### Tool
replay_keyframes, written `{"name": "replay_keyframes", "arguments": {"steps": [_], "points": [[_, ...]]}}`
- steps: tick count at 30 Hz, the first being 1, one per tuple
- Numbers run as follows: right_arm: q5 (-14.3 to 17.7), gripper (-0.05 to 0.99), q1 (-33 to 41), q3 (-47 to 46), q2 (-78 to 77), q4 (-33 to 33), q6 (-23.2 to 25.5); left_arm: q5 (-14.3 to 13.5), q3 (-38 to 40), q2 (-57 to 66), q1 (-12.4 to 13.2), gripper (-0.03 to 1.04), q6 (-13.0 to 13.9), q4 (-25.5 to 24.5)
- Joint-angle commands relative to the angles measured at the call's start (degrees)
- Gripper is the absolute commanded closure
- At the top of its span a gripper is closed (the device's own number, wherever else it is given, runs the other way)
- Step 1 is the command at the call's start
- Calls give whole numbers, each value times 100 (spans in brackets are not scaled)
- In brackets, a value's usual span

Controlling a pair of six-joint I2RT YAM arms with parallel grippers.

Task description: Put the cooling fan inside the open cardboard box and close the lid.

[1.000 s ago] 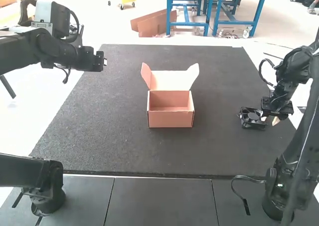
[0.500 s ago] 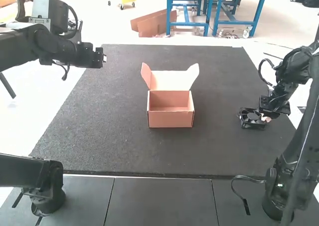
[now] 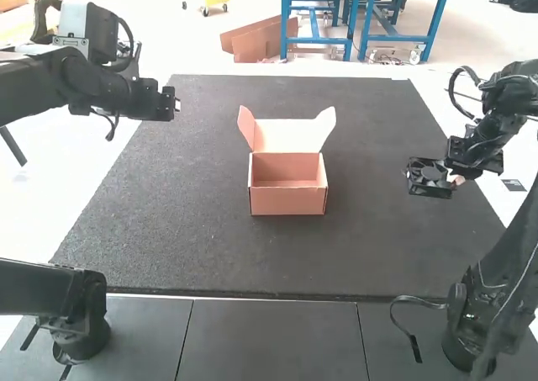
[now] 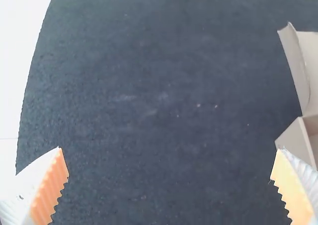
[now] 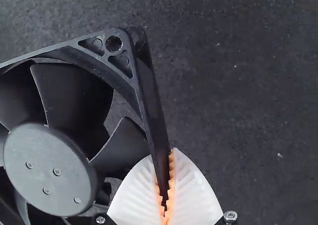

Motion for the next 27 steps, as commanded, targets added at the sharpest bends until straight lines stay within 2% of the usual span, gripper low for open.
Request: {"name": "replay_keyframes", "arguments": {"steps": [1,8,11,21,27], "points": [[-317,95,4,250,-625,-185,124,7,-60,-72,51,4,-34,64],[-457,95,461,267,-1663,-229,634,7,-227,-72,24,4,-16,100],[-475,95,795,399,-1917,-449,924,7,-262,-81,24,4,-7,91],[-510,95,2746,1067,-2005,-985,2093,-11,-359,-72,15,4,37,170],[-519,95,3625,1111,-1988,-1117,2409,-28,-385,-81,7,4,28,170]]}}
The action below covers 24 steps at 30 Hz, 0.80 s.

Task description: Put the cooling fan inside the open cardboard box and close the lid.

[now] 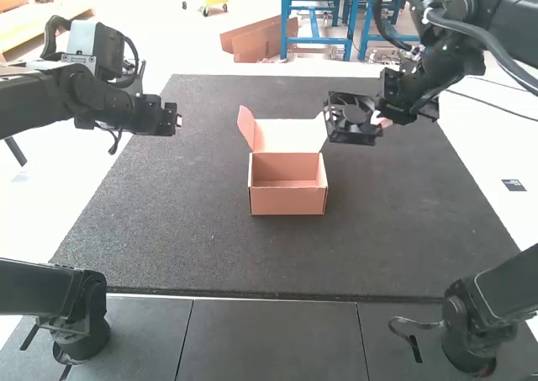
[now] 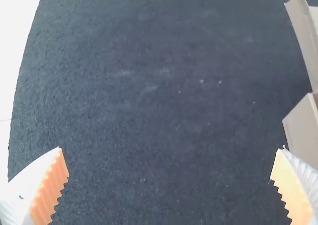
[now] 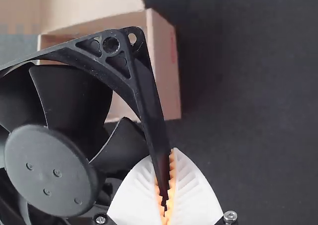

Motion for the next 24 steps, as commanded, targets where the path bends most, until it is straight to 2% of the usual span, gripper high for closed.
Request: {"name": "replay_keyframes", "arguments": {"steps": [1,11,17,24], "points": [[-93,95,354,145,-90,0,372,-35,13,-81,9,4,32,43],[-119,95,784,180,498,18,521,-35,-31,-169,9,4,217,70],[-119,95,881,505,1105,106,521,-35,-31,-283,9,4,305,96],[-145,95,1259,998,1843,158,688,-44,-75,-309,-141,4,296,193]]}}
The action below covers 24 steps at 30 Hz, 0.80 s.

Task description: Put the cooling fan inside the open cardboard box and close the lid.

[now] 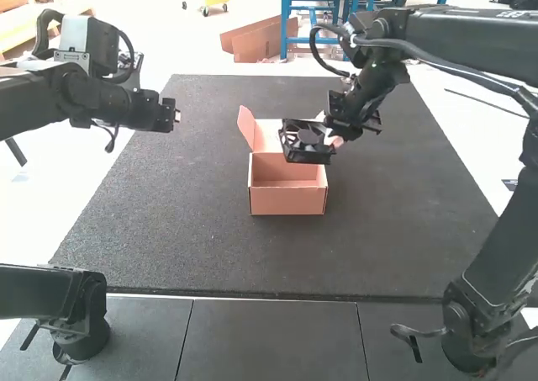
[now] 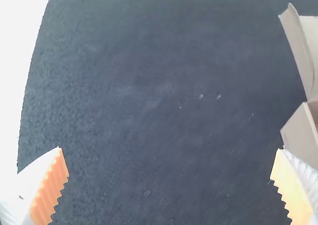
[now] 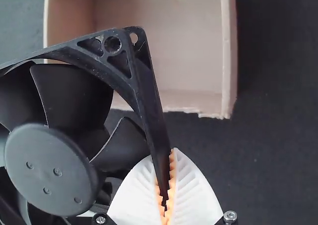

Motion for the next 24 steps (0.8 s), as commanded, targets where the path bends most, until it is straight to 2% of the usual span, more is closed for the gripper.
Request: {"name": "replay_keyframes", "arguments": {"steps": [1,8,16,24], "points": [[-113,95,239,375,187,80,186,-24,-82,-82,-108,4,75,112],[-86,95,414,595,732,326,344,-85,-73,-82,-284,4,40,182],[547,95,414,630,1215,757,309,-94,-64,-82,-310,4,40,156],[854,95,388,718,1646,932,309,-94,-38,-82,-301,4,49,147]]}}
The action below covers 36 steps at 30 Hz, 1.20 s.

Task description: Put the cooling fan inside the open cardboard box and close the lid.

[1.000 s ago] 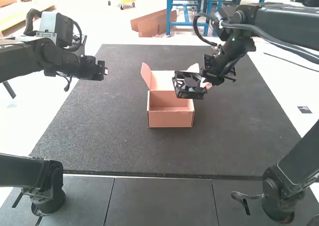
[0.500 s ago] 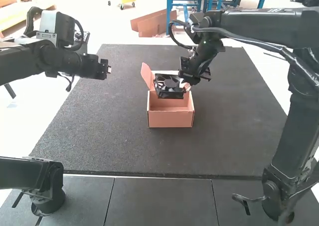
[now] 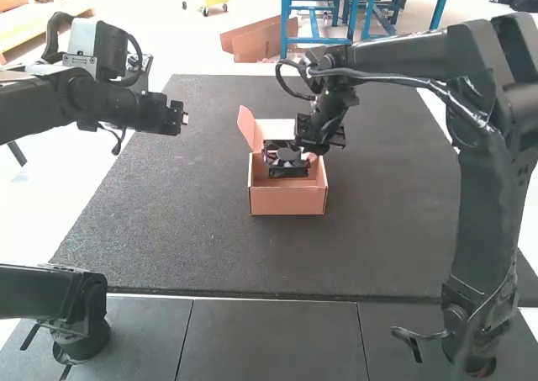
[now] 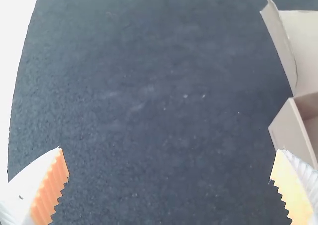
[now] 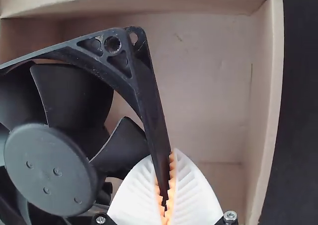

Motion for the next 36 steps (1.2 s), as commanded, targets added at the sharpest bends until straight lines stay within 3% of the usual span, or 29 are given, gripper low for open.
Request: {"name": "replay_keyframes", "arguments": {"steps": [1,14,20,22,25,29,32,36], "points": [[227,95,34,261,33,95,57,-51,72,-80,-52,4,51,20],[315,95,8,305,525,289,84,-51,195,-80,-43,4,51,-32],[280,65,8,516,525,315,-101,-51,239,-62,-43,4,51,-59],[253,60,8,604,525,245,-171,-51,256,-62,-52,4,42,-76],[95,52,-1,832,516,-36,-259,-51,291,-36,-43,4,34,-76],[-353,36,-98,1368,464,-388,-312,-51,379,43,-43,4,-10,-112],[-529,32,-195,1887,358,-827,-391,-51,458,175,-52,4,-98,-164],[-459,15,-318,2274,112,-1337,-1305,-51,572,412,-43,4,-239,-191]]}}
